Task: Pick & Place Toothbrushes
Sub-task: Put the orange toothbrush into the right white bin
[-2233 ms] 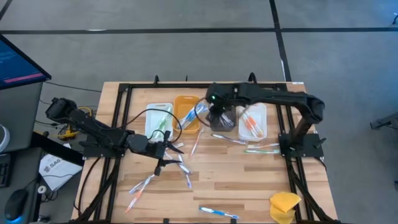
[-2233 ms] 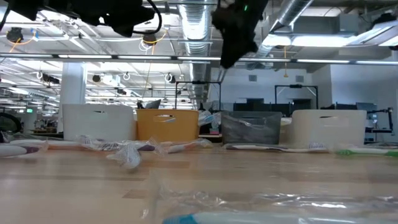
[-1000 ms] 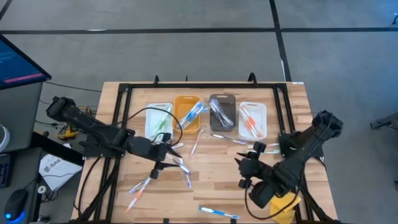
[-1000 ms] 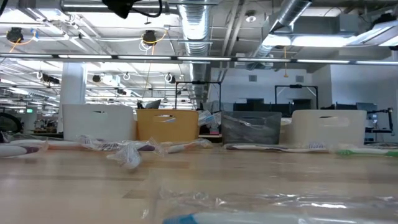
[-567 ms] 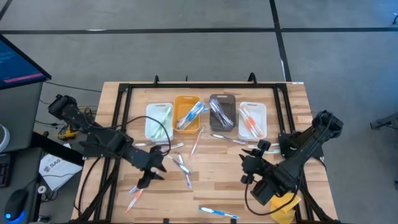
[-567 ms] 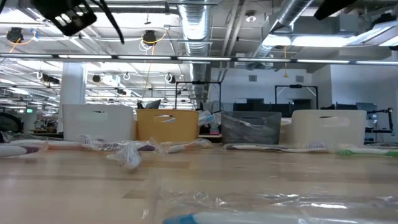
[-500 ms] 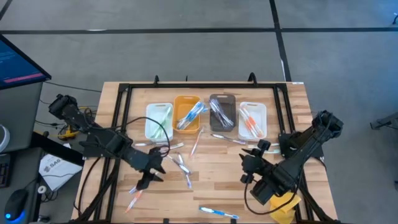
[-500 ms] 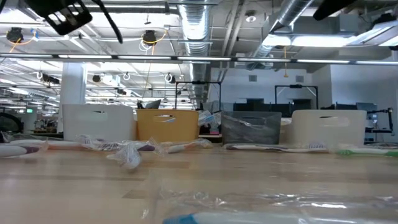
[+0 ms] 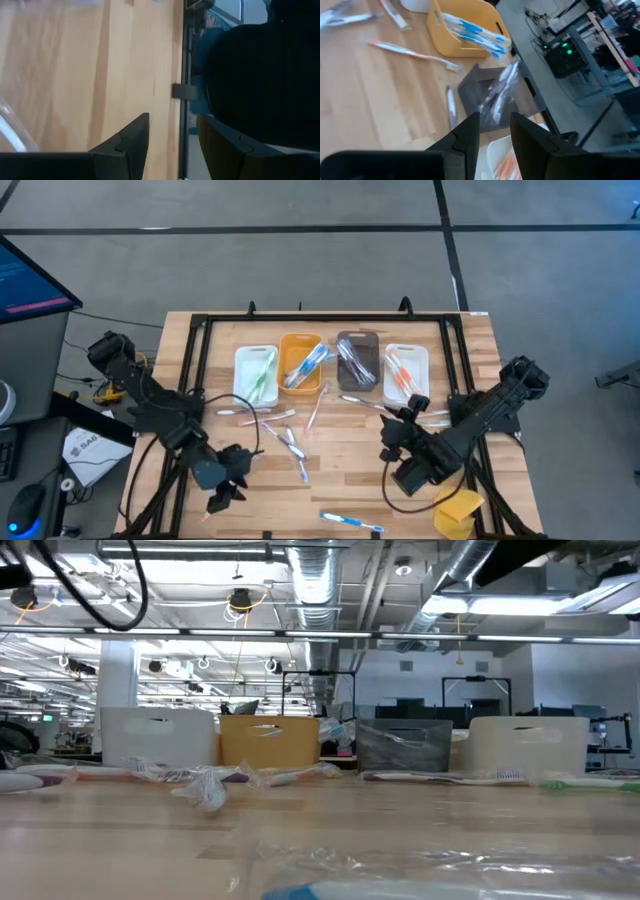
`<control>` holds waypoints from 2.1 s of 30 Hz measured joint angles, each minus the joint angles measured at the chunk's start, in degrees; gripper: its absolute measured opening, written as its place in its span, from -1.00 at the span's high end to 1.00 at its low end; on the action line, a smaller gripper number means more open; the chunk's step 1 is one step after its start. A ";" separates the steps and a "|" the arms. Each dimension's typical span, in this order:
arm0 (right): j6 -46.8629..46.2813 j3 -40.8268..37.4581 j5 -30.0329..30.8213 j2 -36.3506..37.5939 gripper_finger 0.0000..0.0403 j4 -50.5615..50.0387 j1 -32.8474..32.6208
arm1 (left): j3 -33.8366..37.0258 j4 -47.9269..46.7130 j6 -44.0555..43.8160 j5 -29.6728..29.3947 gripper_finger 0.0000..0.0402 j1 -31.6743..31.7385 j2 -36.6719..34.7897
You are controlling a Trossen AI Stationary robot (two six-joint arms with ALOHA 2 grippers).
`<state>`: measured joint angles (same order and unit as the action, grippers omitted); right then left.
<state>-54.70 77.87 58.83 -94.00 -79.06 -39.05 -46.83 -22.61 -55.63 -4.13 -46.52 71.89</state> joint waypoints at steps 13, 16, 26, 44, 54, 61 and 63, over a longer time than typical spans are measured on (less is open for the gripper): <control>12.52 0.00 0.00 0.02 0.49 5.06 8.33 | 0.00 -11.15 -25.06 1.11 0.21 -5.01 0.30; 16.19 0.00 0.00 0.02 0.49 7.41 9.65 | 0.00 -11.18 -30.38 0.69 0.21 -6.48 1.53; 22.32 0.00 -0.34 0.02 0.49 12.72 12.32 | 0.02 -11.67 -38.55 3.67 0.21 -7.77 8.18; 23.24 0.02 -1.99 0.02 0.49 13.55 11.52 | 3.61 -12.00 -39.79 12.54 0.21 -6.28 14.52; 26.70 0.02 -9.45 0.04 0.49 15.03 11.25 | 4.24 -10.79 -39.78 12.58 0.21 -5.84 14.52; 26.82 0.02 -10.82 0.04 0.49 15.43 11.41 | 4.24 -7.26 -39.78 12.55 0.21 -5.54 14.52; 26.82 0.02 -10.82 0.04 0.49 15.41 11.43 | 4.24 -5.76 -39.55 12.03 0.21 -5.54 14.52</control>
<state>-27.88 77.89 48.01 -93.95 -63.66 -27.62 -42.59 -28.37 -95.19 7.90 -52.05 86.41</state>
